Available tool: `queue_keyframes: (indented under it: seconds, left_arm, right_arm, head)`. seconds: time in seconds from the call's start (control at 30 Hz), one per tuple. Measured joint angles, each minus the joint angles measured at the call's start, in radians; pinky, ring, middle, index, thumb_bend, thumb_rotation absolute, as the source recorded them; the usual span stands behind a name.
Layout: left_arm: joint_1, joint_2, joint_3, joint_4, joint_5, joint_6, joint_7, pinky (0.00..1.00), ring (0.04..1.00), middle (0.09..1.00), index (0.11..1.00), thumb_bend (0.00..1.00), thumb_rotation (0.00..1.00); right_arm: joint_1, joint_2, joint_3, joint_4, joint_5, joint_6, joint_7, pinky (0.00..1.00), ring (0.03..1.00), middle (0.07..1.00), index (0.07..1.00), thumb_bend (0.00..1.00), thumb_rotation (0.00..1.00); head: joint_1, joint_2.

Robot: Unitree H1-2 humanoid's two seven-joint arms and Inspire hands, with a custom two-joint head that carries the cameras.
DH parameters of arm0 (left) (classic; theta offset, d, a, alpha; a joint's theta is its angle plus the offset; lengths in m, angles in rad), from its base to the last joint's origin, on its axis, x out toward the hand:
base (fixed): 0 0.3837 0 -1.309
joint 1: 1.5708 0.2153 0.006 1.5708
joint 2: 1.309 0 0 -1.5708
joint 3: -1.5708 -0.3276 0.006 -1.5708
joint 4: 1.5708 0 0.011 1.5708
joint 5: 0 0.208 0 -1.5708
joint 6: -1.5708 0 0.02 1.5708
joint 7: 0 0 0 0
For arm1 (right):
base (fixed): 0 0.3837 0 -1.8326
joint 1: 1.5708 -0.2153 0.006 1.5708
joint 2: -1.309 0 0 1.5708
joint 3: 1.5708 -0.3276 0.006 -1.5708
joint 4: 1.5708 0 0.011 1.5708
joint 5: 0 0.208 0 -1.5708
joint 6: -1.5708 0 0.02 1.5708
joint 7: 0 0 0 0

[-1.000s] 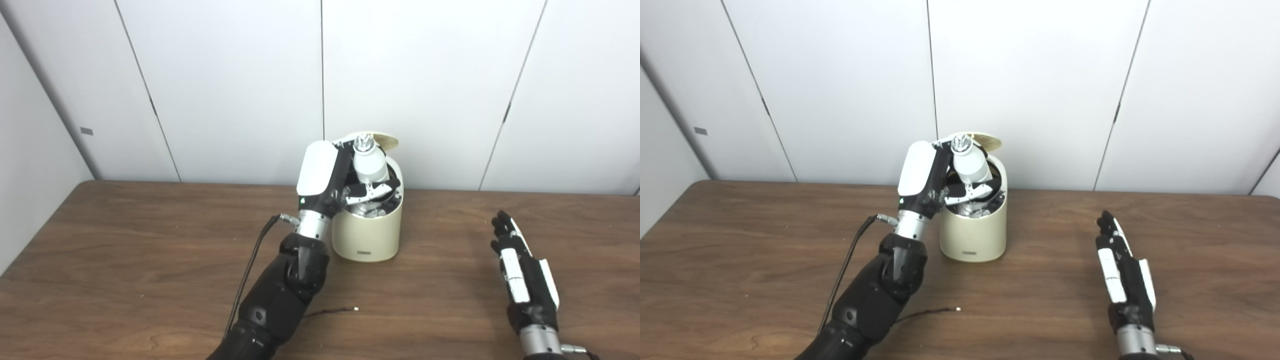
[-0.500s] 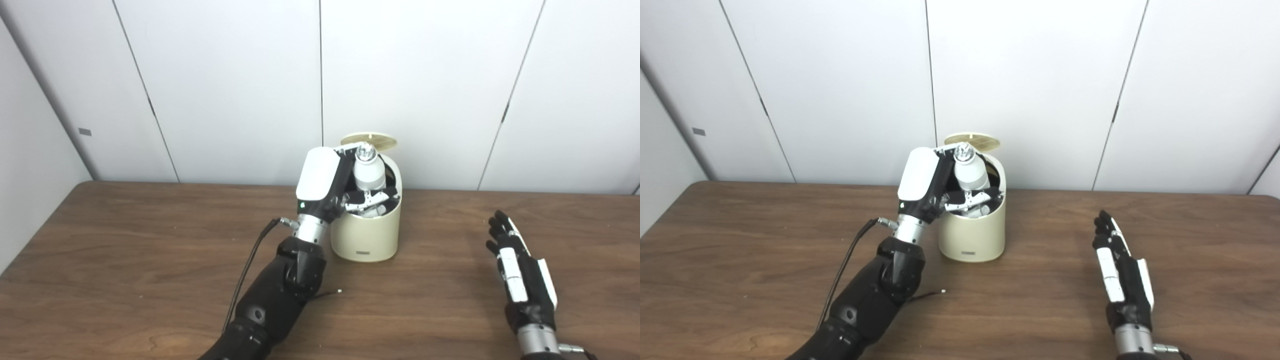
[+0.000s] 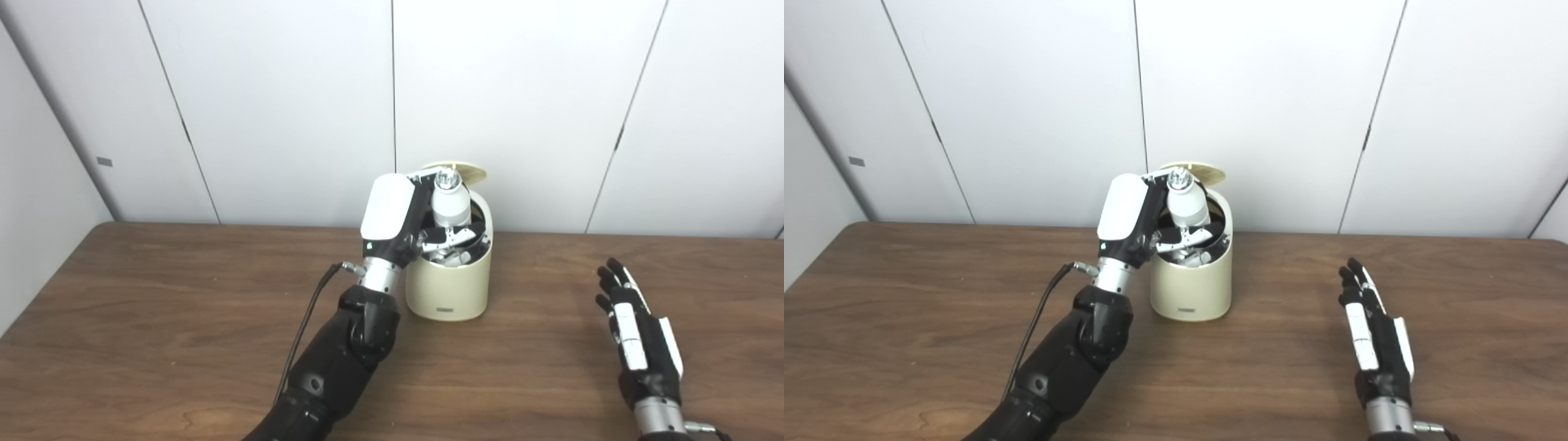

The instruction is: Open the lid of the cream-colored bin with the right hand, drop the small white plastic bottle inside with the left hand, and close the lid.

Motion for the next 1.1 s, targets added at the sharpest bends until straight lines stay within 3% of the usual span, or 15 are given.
queue_keyframes:
  seconds: [0.1,0.17,0.23,0.43,1.03,1.07,1.1]
  left_arm:
    - [0.006,0.002,-0.004,-0.021,0.005,0.018,-0.014,0.51,0.561,0.47,0.506,0.53,0.0]
    - [0.009,0.003,-0.007,-0.025,0.011,0.026,-0.02,0.52,0.577,0.57,0.497,0.52,0.04]
    - [0.012,0.003,-0.008,-0.03,0.012,0.029,-0.022,0.53,0.585,0.603,0.495,0.52,0.05]
    - [0.015,0.003,-0.009,-0.055,0.011,0.059,-0.047,0.54,0.588,0.619,0.495,0.52,0.06]
    - [0.015,0.008,-0.008,-0.061,0.005,0.061,-0.068,0.56,0.615,0.642,0.496,0.52,0.06]
    - [0.015,0.008,-0.008,-0.062,0.004,0.062,-0.071,0.56,0.62,0.648,0.586,0.74,0.03]
    - [0.015,0.008,-0.008,-0.063,0.004,0.064,-0.072,0.56,0.621,0.651,0.617,0.81,0.02]
  right_arm:
    - [0.0,0.0,-0.001,0.0,0.004,0.0,0.002,0.92,0.948,0.909,0.927,0.61,0.87]
    - [0.0,0.0,-0.001,0.0,0.004,0.0,0.003,0.92,0.944,0.904,0.924,0.61,0.87]
    - [0.0,0.0,-0.001,0.001,0.003,0.0,0.003,0.91,0.94,0.902,0.923,0.62,0.88]
    - [0.0,0.0,-0.001,0.0,0.0,0.0,0.002,0.91,0.933,0.896,0.904,0.62,0.88]
    - [0.0,0.0,-0.003,0.001,0.002,-0.001,-0.004,0.89,0.926,0.885,0.9,0.63,0.88]
    - [0.0,0.0,-0.003,0.001,0.002,-0.001,-0.005,0.9,0.928,0.888,0.903,0.62,0.88]
    - [0.0,0.0,-0.003,0.001,0.002,-0.001,-0.004,0.9,0.929,0.889,0.904,0.62,0.89]
  head:
    - [0.0,0.002]
    - [0.0,0.002]
    - [0.0,0.002]
    - [0.002,0.003]
    - [0.002,0.003]
    - [0.0,0.005]
    - [0.0,0.005]
